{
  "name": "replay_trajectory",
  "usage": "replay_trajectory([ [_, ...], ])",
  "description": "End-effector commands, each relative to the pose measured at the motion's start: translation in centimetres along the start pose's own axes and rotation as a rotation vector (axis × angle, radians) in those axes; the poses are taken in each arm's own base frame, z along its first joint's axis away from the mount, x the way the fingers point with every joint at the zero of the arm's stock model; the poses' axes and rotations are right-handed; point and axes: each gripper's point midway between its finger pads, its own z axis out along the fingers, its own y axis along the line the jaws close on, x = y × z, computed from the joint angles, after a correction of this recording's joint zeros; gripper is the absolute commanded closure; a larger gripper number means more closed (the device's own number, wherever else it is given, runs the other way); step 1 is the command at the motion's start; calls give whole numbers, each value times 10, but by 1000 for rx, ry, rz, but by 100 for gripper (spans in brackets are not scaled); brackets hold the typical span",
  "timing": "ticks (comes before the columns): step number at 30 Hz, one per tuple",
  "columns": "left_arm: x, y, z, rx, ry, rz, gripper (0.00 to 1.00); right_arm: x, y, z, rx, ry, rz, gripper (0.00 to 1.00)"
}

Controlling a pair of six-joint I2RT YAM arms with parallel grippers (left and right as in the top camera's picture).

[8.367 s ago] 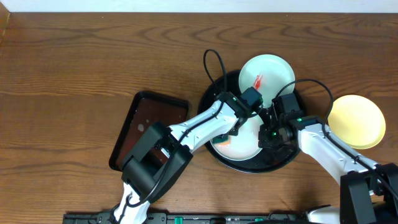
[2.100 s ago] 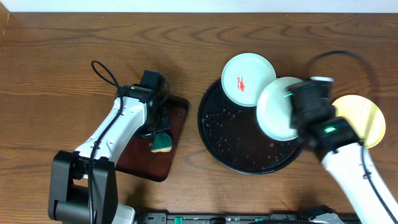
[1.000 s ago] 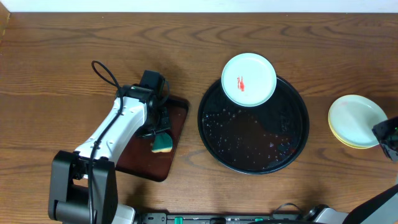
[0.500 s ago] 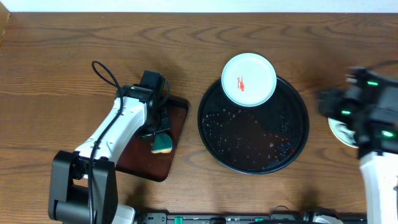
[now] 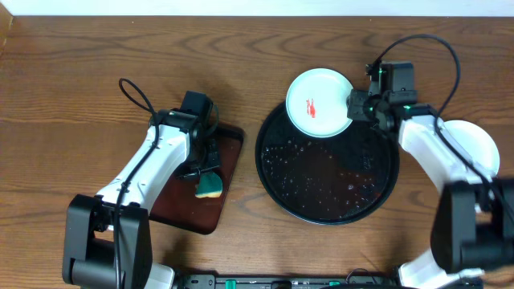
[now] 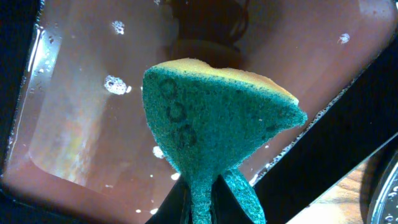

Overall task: Clean dirty plates on tray and stack at the side
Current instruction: 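Move the right gripper to the remaining pale green plate and drag it to tray center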

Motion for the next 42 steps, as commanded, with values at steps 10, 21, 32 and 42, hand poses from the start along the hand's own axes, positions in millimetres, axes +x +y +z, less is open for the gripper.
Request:
replay_trajectory([
  [10, 1, 3, 1, -6, 9, 7, 92, 23, -13, 47, 34, 67, 47, 99],
  [21, 3, 4, 1, -10, 15, 7, 92, 33, -9, -42, 100, 141, 156, 99],
  [32, 8, 6, 1, -19, 35, 55, 92, 142, -7, -96, 205, 532, 215, 99],
  [42, 10, -5, -12, 50, 27, 112, 92, 152, 1, -60, 131, 425, 90, 66],
])
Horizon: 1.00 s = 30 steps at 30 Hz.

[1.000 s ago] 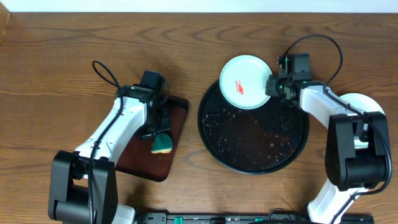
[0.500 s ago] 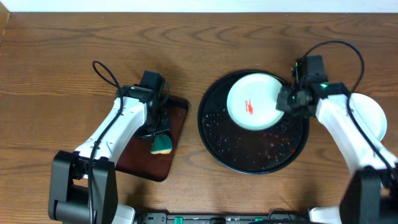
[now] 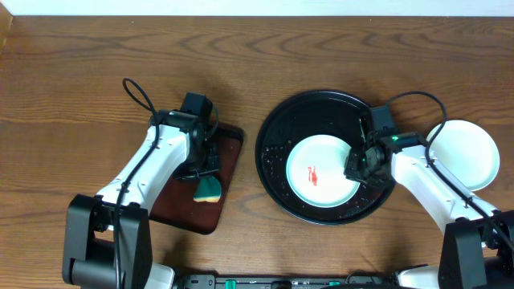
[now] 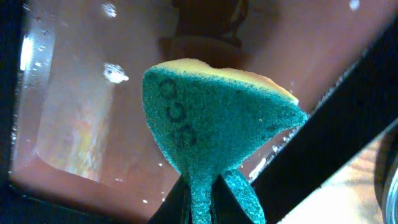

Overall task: Clean dirty plates on tray and stack at the side
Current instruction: 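Move the right gripper to the remaining pale green plate and drag it to tray center, then carry the sponge with the left gripper onto the remaining pale green plate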

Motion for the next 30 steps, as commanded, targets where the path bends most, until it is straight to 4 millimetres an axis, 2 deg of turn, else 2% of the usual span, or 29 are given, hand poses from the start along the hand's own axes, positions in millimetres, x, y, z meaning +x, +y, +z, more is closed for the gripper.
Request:
replay_trajectory([
  [1, -1, -7, -16, 55, -31, 47, 92, -15, 10, -6, -23, -60, -195, 66],
  [5, -2, -13, -34, 101, -89, 54, 93, -23, 14, -12, -22, -83, -386, 68],
  [8, 0, -20, -47, 155, -117, 62, 93, -30, 8, -10, -14, -95, -388, 74],
  [10, 1, -26, -54, 197, -134, 68, 93, -34, 5, -7, -12, -99, -374, 75],
  [13, 0, -30, -60, 221, -151, 75, 93, -36, 1, 3, -18, -78, -353, 78],
  [17, 2, -34, -60, 231, -149, 86, 92, -28, -6, 24, 0, -3, -341, 79],
  [19, 3, -39, -61, 243, -151, 100, 92, -23, -5, 31, -11, 29, -340, 86],
  [21, 2, -50, -62, 267, -166, 125, 92, -20, -5, 36, -17, 49, -327, 99],
  [26, -2, -86, -67, 346, -217, 153, 92, -19, -5, 37, -15, 53, -289, 99],
  [27, -3, -85, -65, 320, -226, 149, 92, -19, -5, 37, -15, 52, -289, 99],
  [30, -9, -55, -53, 156, -239, 85, 92, -18, -6, 37, -12, 60, -288, 99],
])
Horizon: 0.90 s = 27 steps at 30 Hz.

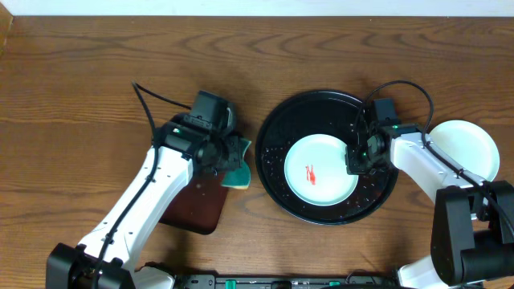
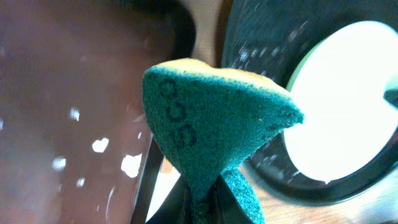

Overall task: Clean dirty plates on tray and stack at the side
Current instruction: 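Carry the sponge with the left gripper onto the remaining pale green plate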

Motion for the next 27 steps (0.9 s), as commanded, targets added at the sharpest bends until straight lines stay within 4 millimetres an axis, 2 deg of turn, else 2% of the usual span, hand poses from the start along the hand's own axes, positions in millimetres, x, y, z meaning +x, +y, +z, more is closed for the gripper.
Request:
replay_trajectory([
  [1, -9, 36, -1, -185, -39, -69, 92, 8, -5, 11, 19, 44, 25, 99],
  [5, -19, 80, 0, -349, -60, -128, 92, 8, -5, 11, 19, 43, 24, 99],
  [10, -19, 106, 26, -372, 9, -202, 92, 8, -5, 11, 19, 43, 25, 99],
  [14, -9, 110, 61, -347, 107, -215, 92, 8, -5, 11, 19, 43, 24, 99],
  [19, 1, 117, 92, -355, 185, -226, 92, 8, -5, 11, 18, 43, 25, 99],
  [24, 4, 120, 98, -362, 206, -228, 92, 9, -5, 10, 19, 46, 25, 99],
  [27, -2, 115, 87, -361, 203, -226, 92, 9, -5, 10, 19, 46, 25, 99],
])
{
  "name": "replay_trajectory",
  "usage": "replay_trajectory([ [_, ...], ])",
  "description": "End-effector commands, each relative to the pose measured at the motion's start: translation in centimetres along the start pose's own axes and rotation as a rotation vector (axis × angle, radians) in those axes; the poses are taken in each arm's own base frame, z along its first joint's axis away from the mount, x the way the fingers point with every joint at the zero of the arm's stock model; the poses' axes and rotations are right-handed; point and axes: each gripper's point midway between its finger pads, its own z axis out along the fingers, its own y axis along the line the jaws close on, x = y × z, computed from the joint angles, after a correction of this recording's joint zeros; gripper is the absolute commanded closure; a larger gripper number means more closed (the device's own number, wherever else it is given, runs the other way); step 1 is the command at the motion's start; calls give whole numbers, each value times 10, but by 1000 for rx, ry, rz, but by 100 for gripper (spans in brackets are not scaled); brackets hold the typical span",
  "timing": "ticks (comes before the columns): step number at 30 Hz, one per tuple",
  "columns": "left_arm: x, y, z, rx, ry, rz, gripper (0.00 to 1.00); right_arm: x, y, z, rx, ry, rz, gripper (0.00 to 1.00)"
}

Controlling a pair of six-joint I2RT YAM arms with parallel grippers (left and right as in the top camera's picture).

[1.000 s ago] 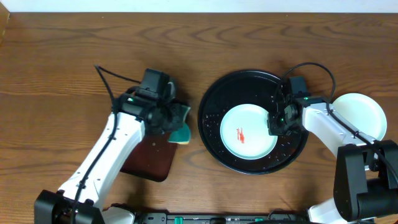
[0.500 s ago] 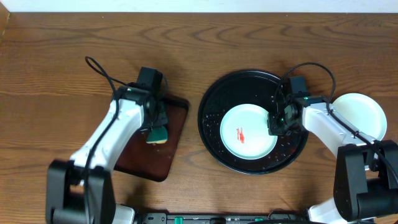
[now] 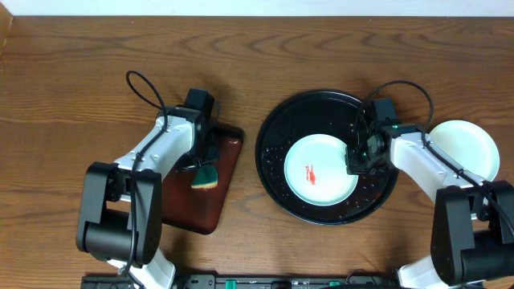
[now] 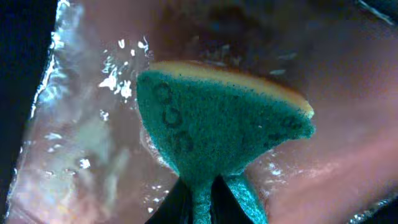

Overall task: Clean dirty plates on tray and stack at the side
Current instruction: 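Carry the sponge with the left gripper onto the remaining pale green plate, then scrub the red sauce off the plate with the sponge in left gripper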

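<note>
A white plate (image 3: pixel 325 160) with a red stain (image 3: pixel 312 174) lies in the middle of the round black tray (image 3: pixel 321 103). My right gripper (image 3: pixel 354 157) sits at the plate's right rim and looks shut on it. My left gripper (image 4: pixel 202 198) is shut on a green sponge with a yellow top (image 4: pixel 224 124). That sponge (image 3: pixel 207 177) hangs low over the wet brown tray (image 3: pixel 181 210), to the left of the black tray. Soapy water glistens on the brown tray's floor (image 4: pixel 87 155).
A clean white plate (image 3: pixel 470 148) rests on the wooden table to the right of the black tray. Water drops dot the black tray around the dirty plate. Cables loop above both arms.
My left gripper was beside the black tray's left edge with the sponge; now it is back over the brown tray, sponge low on the wet floor. The right arm and plate are unchanged.
At first my right gripper held the stained plate at the black tray's far rim while the sponge hung over the brown tray. Then the plate lay in the tray's middle. The sponge was later by the black tray, and now is over the brown tray again.
</note>
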Motion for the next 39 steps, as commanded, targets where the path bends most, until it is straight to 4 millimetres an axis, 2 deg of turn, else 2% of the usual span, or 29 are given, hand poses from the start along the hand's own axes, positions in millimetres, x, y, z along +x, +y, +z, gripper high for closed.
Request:
replay_trajectory([
  [1, 8, -2, 9, -4, 70, 10, 92, 8, -5, 11, 20, 42, 24, 99],
  [8, -14, -11, -55, 46, -28, 15, 93, 8, -5, 11, 19, 41, 24, 99],
  [12, -16, -19, -83, 113, -65, 15, 93, 8, -5, 11, 19, 41, 23, 99],
  [15, -9, -42, -100, 260, -50, 29, 92, 8, -5, 11, 19, 41, 23, 99],
  [20, 12, -104, -116, 493, 1, 104, 92, 7, -5, 11, 19, 39, 24, 99],
  [24, 31, -151, -113, 535, -14, 190, 92, 7, -5, 11, 19, 36, 23, 99],
  [28, 56, -194, -98, 548, 15, 227, 92, 6, -4, 11, 17, 31, 23, 99],
  [34, 80, -234, -65, 555, 82, 214, 92, 4, -4, 11, 16, 23, 28, 99],
  [39, 108, -269, -60, 668, 190, 238, 92, 4, -4, 11, 16, 24, 33, 99],
])
